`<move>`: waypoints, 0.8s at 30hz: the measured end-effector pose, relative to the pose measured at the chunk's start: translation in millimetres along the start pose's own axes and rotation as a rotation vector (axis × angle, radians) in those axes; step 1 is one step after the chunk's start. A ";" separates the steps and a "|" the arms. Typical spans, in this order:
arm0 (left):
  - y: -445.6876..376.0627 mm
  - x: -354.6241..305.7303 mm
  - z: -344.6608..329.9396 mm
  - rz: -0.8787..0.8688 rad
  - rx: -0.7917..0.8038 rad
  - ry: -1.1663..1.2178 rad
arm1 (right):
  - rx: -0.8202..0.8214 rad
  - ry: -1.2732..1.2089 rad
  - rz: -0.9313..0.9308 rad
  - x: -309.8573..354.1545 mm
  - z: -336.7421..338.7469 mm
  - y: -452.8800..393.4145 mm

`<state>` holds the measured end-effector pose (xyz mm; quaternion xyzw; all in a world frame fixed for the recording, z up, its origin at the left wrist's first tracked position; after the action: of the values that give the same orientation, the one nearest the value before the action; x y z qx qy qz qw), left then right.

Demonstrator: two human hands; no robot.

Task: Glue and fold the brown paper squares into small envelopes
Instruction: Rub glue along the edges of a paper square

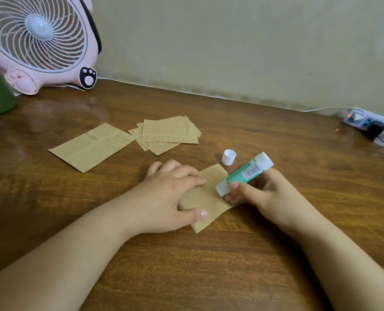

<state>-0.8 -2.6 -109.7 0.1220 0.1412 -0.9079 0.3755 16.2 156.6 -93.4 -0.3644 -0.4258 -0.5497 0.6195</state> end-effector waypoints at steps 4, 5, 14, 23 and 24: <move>-6.8 -8.4 -1.5 -0.035 -0.005 -0.063 | -0.158 -0.278 -0.064 -2.0 17.4 -6.1; -7.3 -10.1 -3.1 -0.041 0.005 -0.069 | -0.184 -0.268 -0.086 -4.2 20.2 -8.2; 0.1 -17.5 5.3 -0.058 -0.020 -0.116 | -0.113 0.255 -0.049 1.3 8.3 -27.8; -0.2 -9.9 -0.1 0.002 0.006 -0.152 | -0.063 0.472 0.099 12.5 -4.5 -21.3; 0.0 -10.2 0.0 0.004 0.002 -0.157 | -0.063 0.504 0.121 14.1 -6.8 -21.6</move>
<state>6.2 4.0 -106.4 0.0509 0.1102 -0.9141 0.3870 -3.9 142.3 -83.3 -0.2601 -0.2179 -0.5979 0.7262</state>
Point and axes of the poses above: each hand's wrist, its own y-axis away from the middle knuckle, its own z-axis out of the back of the hand, x = y × z, the point moved 7 cm from there along -y, towards the middle knuckle, and after that the axes turned 3 degrees about -z, right-handed, at the moved point
